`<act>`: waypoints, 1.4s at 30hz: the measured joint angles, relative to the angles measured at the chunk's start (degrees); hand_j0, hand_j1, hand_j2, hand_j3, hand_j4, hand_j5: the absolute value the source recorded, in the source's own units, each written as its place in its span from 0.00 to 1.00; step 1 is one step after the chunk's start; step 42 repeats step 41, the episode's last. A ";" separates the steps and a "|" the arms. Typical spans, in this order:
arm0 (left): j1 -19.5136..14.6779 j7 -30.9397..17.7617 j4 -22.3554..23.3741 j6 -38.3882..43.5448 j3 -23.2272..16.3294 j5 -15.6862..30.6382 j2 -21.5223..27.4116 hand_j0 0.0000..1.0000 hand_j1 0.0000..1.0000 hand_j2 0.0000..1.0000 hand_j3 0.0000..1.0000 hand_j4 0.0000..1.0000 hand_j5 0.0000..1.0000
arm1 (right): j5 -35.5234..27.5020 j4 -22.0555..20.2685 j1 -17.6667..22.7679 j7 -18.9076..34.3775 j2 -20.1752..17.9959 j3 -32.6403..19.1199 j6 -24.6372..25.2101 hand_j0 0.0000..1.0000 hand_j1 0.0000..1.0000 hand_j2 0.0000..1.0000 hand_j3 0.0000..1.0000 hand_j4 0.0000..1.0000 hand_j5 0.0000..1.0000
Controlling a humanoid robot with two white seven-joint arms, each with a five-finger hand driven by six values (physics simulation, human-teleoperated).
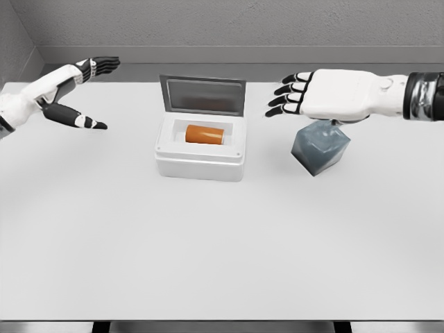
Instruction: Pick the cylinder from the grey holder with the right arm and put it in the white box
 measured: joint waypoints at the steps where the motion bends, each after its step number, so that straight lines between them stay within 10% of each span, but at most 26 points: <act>1: -0.35 0.00 2.67 -0.01 0.01 -1.73 -2.44 1.00 1.00 1.00 1.00 1.00 1.00 | -0.01 0.05 0.09 0.00 -0.57 -0.39 -0.03 1.00 1.00 1.00 1.00 1.00 1.00; 11: -5.71 -0.01 13.67 -0.05 0.02 -6.97 -13.72 1.00 1.00 1.00 1.00 1.00 1.00 | -0.04 0.58 0.00 0.00 -1.90 -1.34 -0.11 1.00 1.00 1.00 1.00 1.00 1.00; 20: -5.45 -0.01 12.59 -0.06 -0.10 -7.21 -14.96 1.00 1.00 1.00 1.00 1.00 1.00 | -0.06 0.67 0.00 0.00 -1.91 -1.38 -0.12 1.00 1.00 1.00 1.00 1.00 1.00; 34: -0.18 0.03 -2.98 -0.01 -0.03 -4.57 -7.64 1.00 1.00 1.00 1.00 1.00 1.00 | -0.04 0.64 0.00 0.00 -1.82 -1.29 -0.12 1.00 1.00 1.00 1.00 1.00 1.00; 42: 3.69 -0.01 -0.82 -0.06 0.11 0.81 1.09 1.00 1.00 1.00 1.00 1.00 1.00 | -0.05 0.60 -0.09 0.00 -1.95 -1.26 -0.12 1.00 1.00 1.00 1.00 1.00 1.00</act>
